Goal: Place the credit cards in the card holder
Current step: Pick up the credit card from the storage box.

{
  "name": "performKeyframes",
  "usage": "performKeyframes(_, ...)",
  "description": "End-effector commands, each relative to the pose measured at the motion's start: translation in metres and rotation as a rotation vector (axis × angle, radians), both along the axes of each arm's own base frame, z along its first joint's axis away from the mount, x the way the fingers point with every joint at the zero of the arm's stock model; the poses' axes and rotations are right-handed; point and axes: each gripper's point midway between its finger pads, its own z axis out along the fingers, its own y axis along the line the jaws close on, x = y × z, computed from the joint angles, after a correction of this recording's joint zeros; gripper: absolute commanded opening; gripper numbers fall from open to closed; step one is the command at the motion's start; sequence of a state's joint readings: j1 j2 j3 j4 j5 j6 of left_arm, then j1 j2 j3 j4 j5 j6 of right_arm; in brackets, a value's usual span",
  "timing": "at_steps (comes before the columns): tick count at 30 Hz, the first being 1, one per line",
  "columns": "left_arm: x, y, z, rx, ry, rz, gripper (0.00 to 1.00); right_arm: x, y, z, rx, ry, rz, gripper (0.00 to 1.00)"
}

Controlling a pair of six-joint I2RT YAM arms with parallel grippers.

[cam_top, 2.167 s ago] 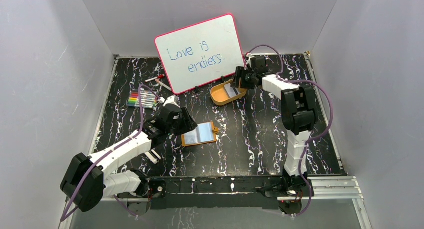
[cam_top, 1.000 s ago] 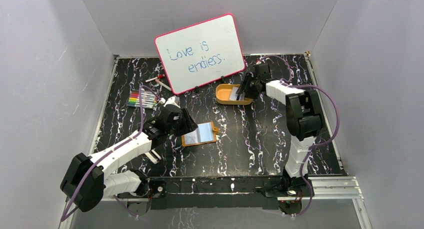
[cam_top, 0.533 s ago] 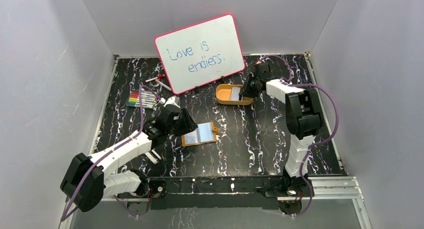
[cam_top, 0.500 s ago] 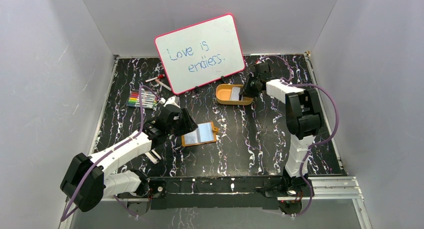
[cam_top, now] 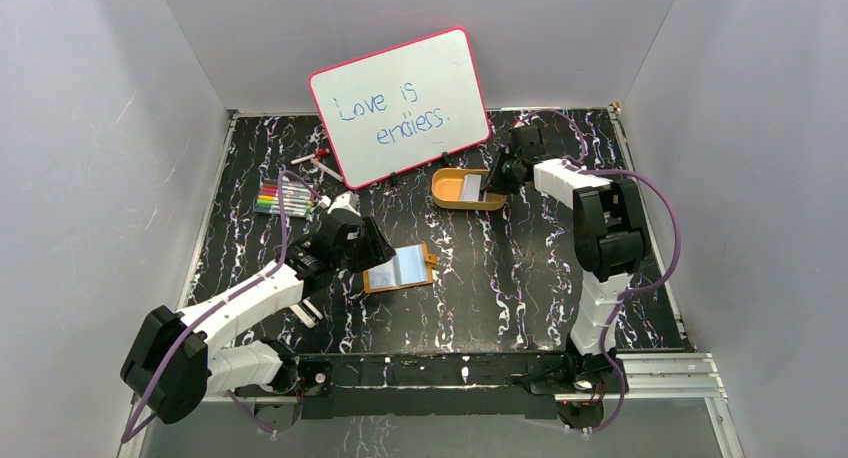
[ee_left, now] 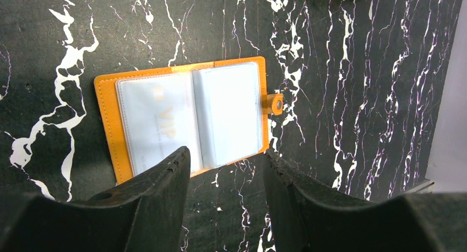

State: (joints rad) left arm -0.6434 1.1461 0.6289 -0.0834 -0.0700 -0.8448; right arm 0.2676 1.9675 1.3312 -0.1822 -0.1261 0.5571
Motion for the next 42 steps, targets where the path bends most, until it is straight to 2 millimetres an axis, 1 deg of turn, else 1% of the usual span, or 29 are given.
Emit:
performKeyframes(1, 0.002, 0.004, 0.005, 0.007, -0.019, 0.004, 0.49, -0.001, -0.012, 0.022, -0.013, -0.048, -0.011, 0.2)
performKeyframes(7, 0.003, 0.003, 0.005, 0.005, -0.02, 0.004, 0.49, -0.002, -0.013, 0.031, 0.002, -0.068, -0.005, 0.15)
performKeyframes(16, 0.003, 0.003, 0.005, 0.004, -0.017, 0.004, 0.49, -0.004, -0.014, 0.034, 0.019, -0.073, -0.003, 0.06)
performKeyframes(22, 0.004, 0.002, 0.007, 0.002, -0.022, 0.006, 0.49, -0.006, -0.009, 0.048, 0.062, -0.09, 0.007, 0.0)
performKeyframes(28, 0.005, 0.002, 0.009, 0.004, -0.028, 0.006, 0.49, -0.006, -0.004, 0.065, 0.097, -0.118, 0.017, 0.0)
performKeyframes(36, 0.004, 0.003, 0.009, 0.004, -0.025, 0.005, 0.49, -0.008, -0.003, 0.065, 0.109, -0.117, 0.023, 0.0)
performKeyframes(38, 0.004, 0.002, 0.009, 0.001, -0.025, 0.005, 0.49, -0.008, -0.001, 0.068, 0.126, -0.13, 0.024, 0.0)
performKeyframes(42, 0.005, 0.004, 0.013, 0.004, -0.036, 0.016, 0.49, -0.008, -0.001, 0.081, 0.161, -0.178, 0.011, 0.0)
